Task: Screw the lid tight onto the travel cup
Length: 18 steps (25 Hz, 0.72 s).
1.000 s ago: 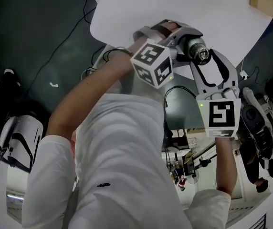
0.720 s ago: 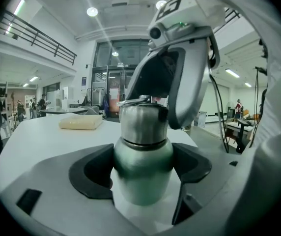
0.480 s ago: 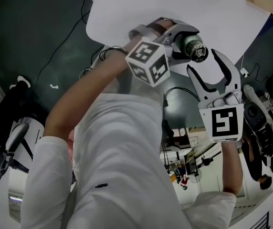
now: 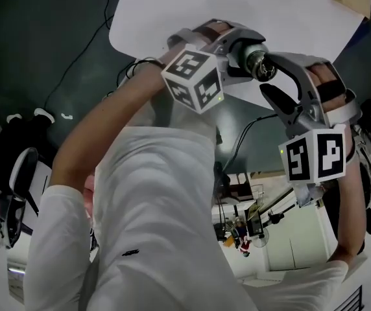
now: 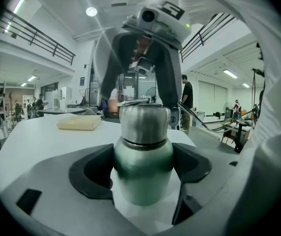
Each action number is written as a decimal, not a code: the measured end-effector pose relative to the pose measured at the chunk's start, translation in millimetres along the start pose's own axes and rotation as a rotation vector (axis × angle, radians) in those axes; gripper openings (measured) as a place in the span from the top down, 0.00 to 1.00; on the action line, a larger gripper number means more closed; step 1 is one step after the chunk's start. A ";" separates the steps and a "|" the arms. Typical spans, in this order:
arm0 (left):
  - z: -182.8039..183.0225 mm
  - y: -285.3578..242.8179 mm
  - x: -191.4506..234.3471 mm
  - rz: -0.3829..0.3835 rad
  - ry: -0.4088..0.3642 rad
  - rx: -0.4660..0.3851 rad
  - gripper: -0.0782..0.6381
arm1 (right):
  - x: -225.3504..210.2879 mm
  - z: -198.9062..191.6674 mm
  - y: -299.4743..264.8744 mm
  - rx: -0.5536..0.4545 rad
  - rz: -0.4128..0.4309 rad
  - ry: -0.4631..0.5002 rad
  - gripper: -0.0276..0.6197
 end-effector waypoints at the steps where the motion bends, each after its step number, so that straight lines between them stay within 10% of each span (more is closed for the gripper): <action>1: 0.4 0.1 -0.2 -0.002 -0.001 -0.001 0.40 | 0.3 1.6 -1.9 0.020 0.014 0.099 0.55; 8: -3.0 -3.4 -3.2 -0.002 0.001 -0.002 0.40 | 5.7 4.7 -22.2 0.086 0.120 0.412 0.57; 18: 0.6 -1.5 -3.9 0.007 0.000 0.005 0.40 | 2.7 -1.0 -17.1 0.017 -0.047 -0.249 0.58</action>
Point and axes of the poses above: the fingertips, and each gripper's own axes: y backward along the fingers, x to its left, z out of its top, the point moved 10 cm from there along y, backward along the fingers, and after that the axes turned 4 degrees about -y, right-handed, at the moved point
